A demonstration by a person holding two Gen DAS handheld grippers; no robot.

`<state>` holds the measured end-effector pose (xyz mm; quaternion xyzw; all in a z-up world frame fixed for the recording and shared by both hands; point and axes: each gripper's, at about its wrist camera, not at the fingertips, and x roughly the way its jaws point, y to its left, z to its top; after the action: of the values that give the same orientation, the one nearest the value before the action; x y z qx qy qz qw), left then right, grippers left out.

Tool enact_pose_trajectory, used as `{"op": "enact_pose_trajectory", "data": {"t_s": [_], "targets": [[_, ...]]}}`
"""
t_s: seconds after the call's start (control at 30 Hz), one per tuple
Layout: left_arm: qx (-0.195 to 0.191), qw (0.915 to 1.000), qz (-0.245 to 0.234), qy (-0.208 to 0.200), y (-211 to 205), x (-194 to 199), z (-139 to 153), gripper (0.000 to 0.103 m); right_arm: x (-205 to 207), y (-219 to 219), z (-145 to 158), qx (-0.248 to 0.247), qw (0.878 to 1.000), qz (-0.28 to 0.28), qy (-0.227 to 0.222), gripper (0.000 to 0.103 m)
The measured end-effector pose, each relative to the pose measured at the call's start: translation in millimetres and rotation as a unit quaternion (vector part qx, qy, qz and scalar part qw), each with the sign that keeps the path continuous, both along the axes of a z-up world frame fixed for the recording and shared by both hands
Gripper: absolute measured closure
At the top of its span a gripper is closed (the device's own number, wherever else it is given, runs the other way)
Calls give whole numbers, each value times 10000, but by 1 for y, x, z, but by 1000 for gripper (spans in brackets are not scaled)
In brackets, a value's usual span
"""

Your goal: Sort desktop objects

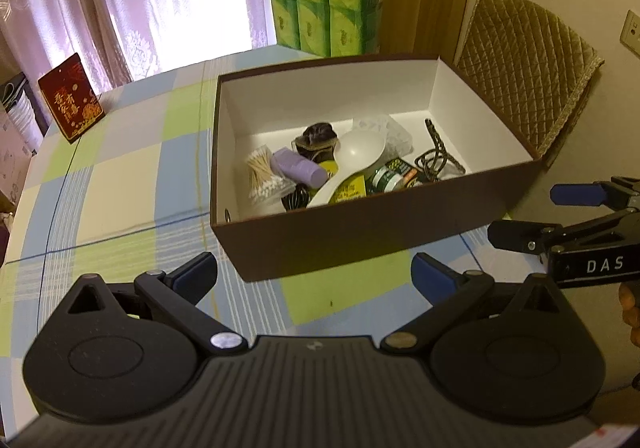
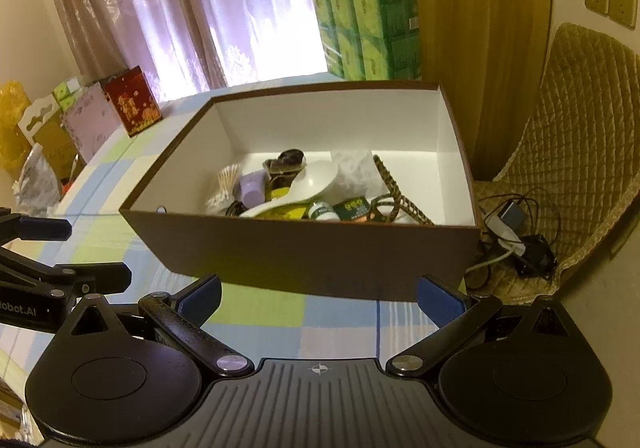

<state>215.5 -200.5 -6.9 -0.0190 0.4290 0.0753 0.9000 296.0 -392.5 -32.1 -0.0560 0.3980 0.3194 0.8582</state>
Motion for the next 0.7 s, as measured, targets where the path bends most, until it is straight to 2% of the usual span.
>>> {"op": "enact_pose_trajectory", "data": {"t_s": [0.7], "targets": [[84,9997,95,208,-10,-9,-12,1,-17,-2,-12,-133,9998,99,119,2]]}}
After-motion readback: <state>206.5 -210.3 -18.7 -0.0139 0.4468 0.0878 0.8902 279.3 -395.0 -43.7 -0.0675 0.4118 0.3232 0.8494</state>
